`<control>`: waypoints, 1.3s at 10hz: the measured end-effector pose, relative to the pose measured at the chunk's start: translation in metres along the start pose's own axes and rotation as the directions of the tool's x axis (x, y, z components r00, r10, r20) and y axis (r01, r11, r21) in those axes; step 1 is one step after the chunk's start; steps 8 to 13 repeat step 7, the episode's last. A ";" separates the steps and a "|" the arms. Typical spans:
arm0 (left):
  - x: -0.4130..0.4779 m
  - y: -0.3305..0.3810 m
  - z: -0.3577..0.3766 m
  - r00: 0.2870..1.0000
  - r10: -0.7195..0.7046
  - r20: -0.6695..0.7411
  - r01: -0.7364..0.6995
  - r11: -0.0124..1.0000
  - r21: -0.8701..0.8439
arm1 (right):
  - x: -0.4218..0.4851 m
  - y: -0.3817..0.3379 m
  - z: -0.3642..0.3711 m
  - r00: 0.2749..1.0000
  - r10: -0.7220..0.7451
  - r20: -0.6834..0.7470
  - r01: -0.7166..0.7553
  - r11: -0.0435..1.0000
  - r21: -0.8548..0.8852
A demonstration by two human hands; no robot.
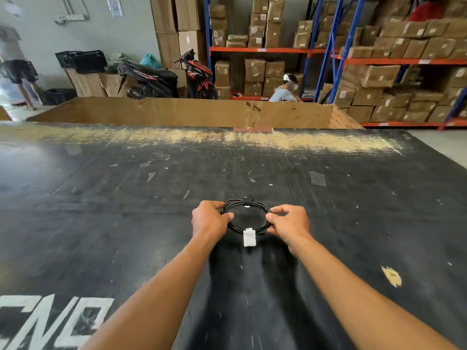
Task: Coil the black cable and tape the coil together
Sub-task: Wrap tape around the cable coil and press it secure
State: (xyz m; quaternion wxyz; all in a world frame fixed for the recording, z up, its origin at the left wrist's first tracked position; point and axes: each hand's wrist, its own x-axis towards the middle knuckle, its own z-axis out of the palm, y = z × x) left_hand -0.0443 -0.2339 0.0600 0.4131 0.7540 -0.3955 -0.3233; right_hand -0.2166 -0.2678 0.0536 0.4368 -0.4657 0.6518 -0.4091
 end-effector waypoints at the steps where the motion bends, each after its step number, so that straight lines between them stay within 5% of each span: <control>1: 0.010 -0.002 0.009 1.000 0.001 -0.021 0.000 1.000 0.030 | 0.013 0.004 0.009 0.999 0.016 -0.036 -0.019 0.998 -0.066; 4: 0.021 -0.020 0.020 0.996 -0.003 -0.093 0.015 0.991 0.130 | 0.023 0.010 0.011 0.999 0.022 -0.043 -0.030 0.982 -0.186; 7: -0.001 -0.015 0.012 0.990 0.141 0.028 -0.142 0.928 0.344 | 0.016 0.020 0.006 0.999 0.032 0.001 -0.032 0.998 -0.060; 13: -0.001 -0.015 0.012 0.990 0.141 0.028 -0.142 0.928 0.344 | 0.016 0.020 0.006 0.999 0.032 0.001 -0.032 0.998 -0.060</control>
